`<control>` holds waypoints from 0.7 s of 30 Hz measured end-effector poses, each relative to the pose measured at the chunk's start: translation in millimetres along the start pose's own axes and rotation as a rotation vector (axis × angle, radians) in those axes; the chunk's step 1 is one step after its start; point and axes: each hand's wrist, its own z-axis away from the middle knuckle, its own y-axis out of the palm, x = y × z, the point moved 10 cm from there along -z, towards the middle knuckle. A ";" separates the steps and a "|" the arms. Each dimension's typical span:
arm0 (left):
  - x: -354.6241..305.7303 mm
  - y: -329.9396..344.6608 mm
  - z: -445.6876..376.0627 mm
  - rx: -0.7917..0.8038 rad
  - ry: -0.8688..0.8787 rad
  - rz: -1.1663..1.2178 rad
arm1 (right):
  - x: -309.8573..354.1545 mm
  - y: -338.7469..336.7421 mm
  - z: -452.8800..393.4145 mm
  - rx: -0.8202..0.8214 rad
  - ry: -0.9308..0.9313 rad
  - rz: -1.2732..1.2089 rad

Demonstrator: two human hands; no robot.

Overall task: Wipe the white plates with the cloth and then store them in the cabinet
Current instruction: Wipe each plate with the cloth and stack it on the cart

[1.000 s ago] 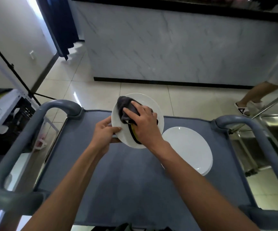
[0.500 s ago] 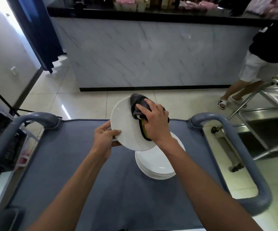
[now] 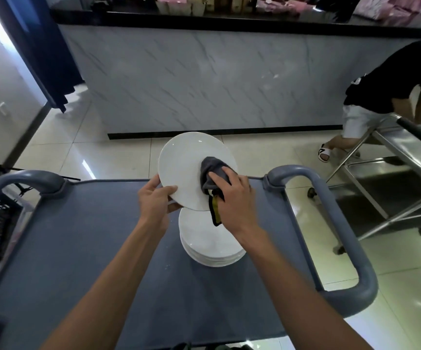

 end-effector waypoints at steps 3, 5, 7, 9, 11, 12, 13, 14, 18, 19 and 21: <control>0.2 12.3 4.2 -0.002 0.013 0.005 | 8.3 2.2 10.0 -0.001 -0.011 -0.068; -1.0 20.2 7.3 0.003 0.023 0.007 | 16.8 2.0 16.5 -0.021 -0.030 -0.112; -2.9 26.2 10.2 0.006 0.036 0.015 | 25.5 1.7 22.9 -0.038 -0.067 -0.136; -5.0 28.0 12.2 -0.004 0.055 0.012 | 28.7 0.6 28.1 -0.041 -0.106 -0.148; -6.7 27.6 13.1 -0.017 0.073 0.001 | 24.3 -0.4 31.7 -0.031 -0.133 -0.143; -7.3 27.3 13.5 -0.022 0.078 -0.006 | 18.9 -1.1 32.8 -0.025 -0.133 -0.134; -7.6 27.1 13.9 -0.025 0.081 -0.012 | 11.6 -2.1 33.0 -0.020 -0.122 -0.125; -7.7 27.1 14.4 -0.025 0.084 -0.016 | 3.0 -3.4 32.5 -0.016 -0.106 -0.116; -7.5 30.9 16.0 -0.007 0.083 -0.039 | -29.1 -11.3 22.1 -0.012 -0.051 -0.077; -7.7 33.0 16.4 0.001 0.083 -0.047 | -35.0 -14.3 18.7 -0.017 -0.043 -0.069; -8.0 38.1 16.9 0.021 0.083 -0.060 | -44.8 -20.6 11.3 -0.033 -0.032 -0.052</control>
